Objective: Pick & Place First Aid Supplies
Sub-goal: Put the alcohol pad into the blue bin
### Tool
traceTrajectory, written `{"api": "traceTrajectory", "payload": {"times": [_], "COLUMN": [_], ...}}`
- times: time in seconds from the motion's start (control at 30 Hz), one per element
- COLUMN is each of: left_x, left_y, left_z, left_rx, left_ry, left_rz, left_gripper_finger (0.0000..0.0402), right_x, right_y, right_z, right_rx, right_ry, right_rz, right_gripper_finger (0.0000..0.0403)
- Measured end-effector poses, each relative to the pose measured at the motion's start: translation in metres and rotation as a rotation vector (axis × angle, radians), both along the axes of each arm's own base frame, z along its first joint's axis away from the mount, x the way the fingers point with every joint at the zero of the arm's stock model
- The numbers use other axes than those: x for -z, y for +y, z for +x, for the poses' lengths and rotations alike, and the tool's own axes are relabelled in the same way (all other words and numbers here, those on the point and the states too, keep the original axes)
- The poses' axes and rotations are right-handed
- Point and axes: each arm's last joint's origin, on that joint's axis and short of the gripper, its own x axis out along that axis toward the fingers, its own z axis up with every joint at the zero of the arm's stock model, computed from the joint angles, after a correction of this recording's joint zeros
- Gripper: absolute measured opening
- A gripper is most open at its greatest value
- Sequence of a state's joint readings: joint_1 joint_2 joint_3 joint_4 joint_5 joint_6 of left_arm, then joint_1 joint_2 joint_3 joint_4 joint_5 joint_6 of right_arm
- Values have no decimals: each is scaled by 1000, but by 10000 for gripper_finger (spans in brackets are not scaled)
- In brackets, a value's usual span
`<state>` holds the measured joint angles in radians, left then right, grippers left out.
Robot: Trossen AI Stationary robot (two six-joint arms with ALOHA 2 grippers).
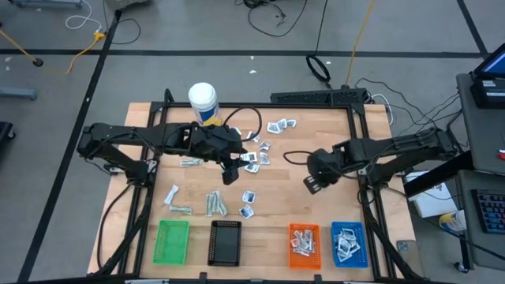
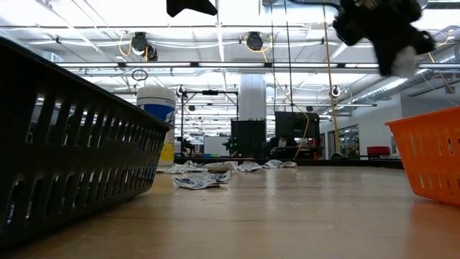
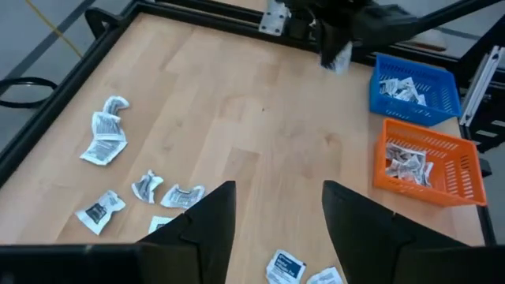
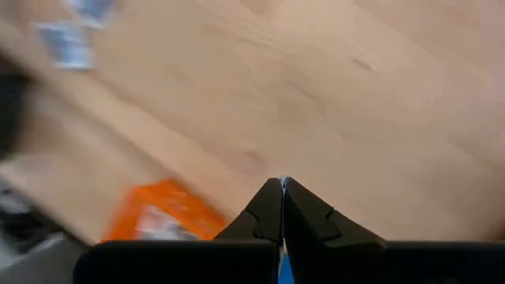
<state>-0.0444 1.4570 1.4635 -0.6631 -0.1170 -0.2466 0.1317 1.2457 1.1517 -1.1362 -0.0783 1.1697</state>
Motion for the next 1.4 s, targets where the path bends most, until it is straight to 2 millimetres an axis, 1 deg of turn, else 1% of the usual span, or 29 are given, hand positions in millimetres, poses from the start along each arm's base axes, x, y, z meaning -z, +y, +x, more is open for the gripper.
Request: {"api": "traceTrajectory", "payload": {"times": [0.1, 0.2, 0.37, 0.57, 0.67, 0.8, 0.9, 1.2, 1.3, 1.4], "left_x": [0, 0, 0, 0, 0, 0, 0, 0, 0, 0], "left_y": [0, 0, -1, -1, -1, -1, -1, -1, -1, -1], "left_z": [0, 0, 0, 0, 0, 0, 0, 0, 0, 0], "left_rx": [5, 4, 6, 6, 6, 2, 1, -9, -15, -21], "left_ry": [0, 0, -1, -1, -1, -2, -2, -4, -4, -5], "left_rz": [-1, -2, -12, -18, -18, -24, -25, -39, -45, -53], "left_gripper_finger": [188, 187, 186, 187, 187, 187, 187, 186, 187, 187], "right_x": [4, 9, 18, 18, 17, 18, 26, 59, 64, 65], "right_y": [-1, 8, 41, 84, 104, 125, 136, 170, 178, 181], "right_z": [-10, -14, -26, -47, -57, -72, -73, -70, -70, -70], "right_rx": [34, 63, 159, 285, 332, 338, 309, 236, 186, 178], "right_ry": [113, 140, 196, 210, 181, 192, 229, 282, 266, 262], "right_rz": [-9, -17, 0, 38, 71, 103, 82, -4, 15, 23], "right_gripper_finger": [0, 0, 0, 0, 0, 0, 0, 0, 3, 26]}}
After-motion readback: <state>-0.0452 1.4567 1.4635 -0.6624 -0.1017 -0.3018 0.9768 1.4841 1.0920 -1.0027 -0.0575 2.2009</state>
